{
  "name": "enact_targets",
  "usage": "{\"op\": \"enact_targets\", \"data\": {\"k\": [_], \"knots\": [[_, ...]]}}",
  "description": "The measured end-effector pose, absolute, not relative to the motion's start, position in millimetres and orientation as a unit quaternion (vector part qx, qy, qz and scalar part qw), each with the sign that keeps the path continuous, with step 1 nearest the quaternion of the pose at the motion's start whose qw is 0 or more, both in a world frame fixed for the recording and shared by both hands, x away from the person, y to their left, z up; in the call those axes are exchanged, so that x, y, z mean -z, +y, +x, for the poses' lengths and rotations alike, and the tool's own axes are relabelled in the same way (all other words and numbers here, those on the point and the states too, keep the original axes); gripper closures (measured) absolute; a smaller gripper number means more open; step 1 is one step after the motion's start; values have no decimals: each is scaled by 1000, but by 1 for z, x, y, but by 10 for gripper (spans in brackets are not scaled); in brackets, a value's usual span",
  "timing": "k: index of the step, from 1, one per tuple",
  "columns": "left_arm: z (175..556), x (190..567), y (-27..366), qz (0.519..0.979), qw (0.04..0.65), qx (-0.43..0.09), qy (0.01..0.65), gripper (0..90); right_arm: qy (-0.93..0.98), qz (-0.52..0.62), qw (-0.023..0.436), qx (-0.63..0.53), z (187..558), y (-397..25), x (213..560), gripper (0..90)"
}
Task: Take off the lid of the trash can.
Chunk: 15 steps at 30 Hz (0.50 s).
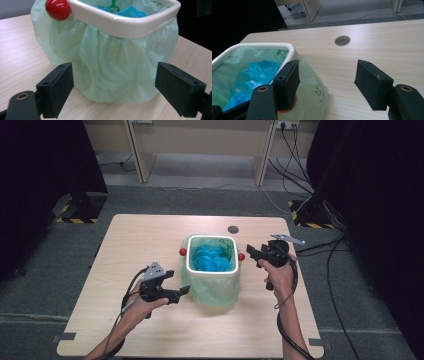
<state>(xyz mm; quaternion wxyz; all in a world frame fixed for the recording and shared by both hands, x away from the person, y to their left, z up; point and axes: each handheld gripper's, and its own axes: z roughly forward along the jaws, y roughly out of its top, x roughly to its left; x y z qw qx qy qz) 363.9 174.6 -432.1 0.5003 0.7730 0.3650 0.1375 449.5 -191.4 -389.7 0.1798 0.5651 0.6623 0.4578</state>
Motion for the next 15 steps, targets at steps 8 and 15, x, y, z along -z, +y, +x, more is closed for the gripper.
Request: {"op": "enact_targets", "data": {"k": [8,15], "knots": [[367,423,170,771,504,-141,363,149,684,546,177,-451,462,-164,378,438],[370,418,162,772,504,-147,359,149,710,535,167,-426,471,-146,384,508]]}}
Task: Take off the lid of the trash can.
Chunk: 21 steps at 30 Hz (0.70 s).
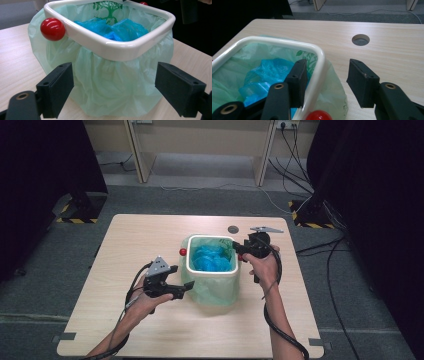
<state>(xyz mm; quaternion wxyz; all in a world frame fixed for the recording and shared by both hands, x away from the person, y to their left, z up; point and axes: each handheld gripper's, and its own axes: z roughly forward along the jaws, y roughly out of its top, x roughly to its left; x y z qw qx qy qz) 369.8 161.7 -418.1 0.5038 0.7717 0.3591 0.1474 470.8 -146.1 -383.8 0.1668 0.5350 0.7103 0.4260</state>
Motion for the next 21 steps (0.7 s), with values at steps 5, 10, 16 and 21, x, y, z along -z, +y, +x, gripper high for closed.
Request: {"op": "enact_targets", "data": {"k": [5,10,16,21], "knots": [[374,417,156,772,507,-139,358,149,730,527,167,-401,477,-133,387,539],[380,418,152,771,503,-146,363,149,739,530,168,-382,482,-124,388,578],[385,418,144,774,499,-148,361,153,751,527,170,-359,489,-118,387,637],[387,422,142,778,494,-144,361,149,768,515,185,-333,489,-115,387,691]]}}
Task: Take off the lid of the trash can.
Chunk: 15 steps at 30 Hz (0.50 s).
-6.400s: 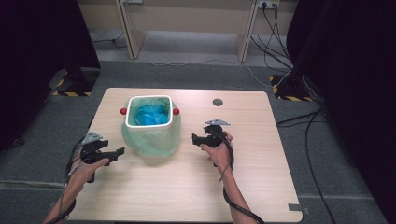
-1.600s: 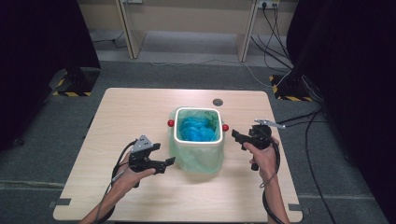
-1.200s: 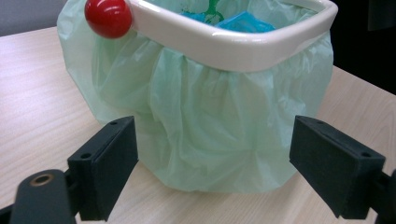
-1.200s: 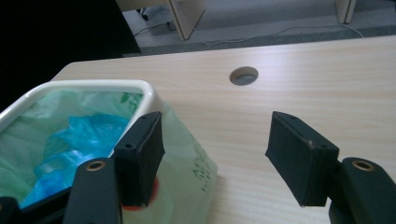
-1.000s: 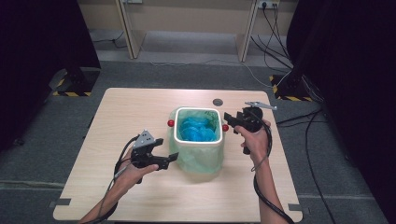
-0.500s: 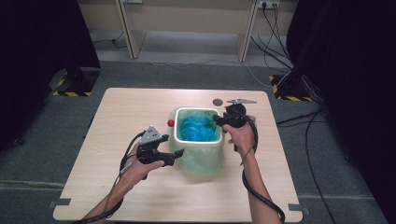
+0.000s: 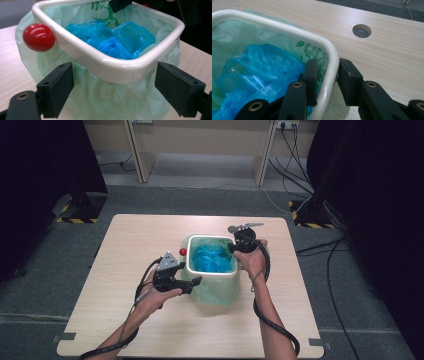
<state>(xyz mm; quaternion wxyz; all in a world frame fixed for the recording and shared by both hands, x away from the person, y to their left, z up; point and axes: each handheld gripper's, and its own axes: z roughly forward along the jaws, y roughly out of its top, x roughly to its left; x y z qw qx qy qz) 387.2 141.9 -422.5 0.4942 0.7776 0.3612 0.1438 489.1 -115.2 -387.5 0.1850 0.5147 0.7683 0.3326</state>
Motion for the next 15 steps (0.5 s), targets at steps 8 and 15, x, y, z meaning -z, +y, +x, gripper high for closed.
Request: {"op": "enact_targets", "data": {"k": [8,15], "knots": [[387,427,136,786,478,-168,353,165,773,514,184,-323,491,-114,388,699],[383,421,135,785,483,-176,346,180,764,514,202,-335,488,-113,383,735]]}}
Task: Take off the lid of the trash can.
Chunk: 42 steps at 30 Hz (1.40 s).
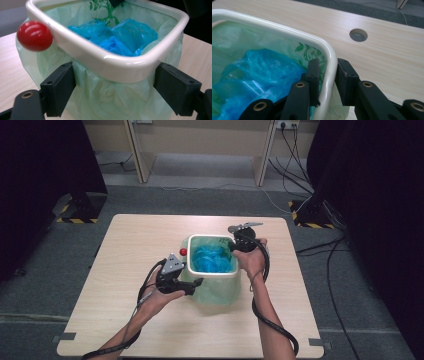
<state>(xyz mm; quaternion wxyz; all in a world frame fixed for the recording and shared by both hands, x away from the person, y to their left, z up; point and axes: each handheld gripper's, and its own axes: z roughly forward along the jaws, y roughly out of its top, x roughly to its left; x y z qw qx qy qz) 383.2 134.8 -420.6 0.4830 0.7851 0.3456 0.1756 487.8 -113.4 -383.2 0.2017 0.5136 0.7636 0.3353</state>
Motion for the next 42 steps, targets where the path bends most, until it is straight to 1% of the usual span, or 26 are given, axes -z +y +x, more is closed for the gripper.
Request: {"op": "enact_targets", "data": {"k": [5,7,13,25,35,42], "knots": [[381,415,136,779,490,-187,344,192,753,516,210,-351,486,-118,374,790],[381,416,137,778,489,-185,349,192,747,522,218,-349,485,-119,371,790],[380,419,139,781,486,-176,351,191,742,524,214,-361,484,-121,365,796],[379,418,143,779,489,-175,351,190,719,534,203,-396,481,-139,355,794],[376,421,152,777,490,-169,356,181,695,554,201,-411,476,-173,352,794],[371,428,163,775,496,-166,355,174,673,578,206,-413,466,-215,357,792]]}}
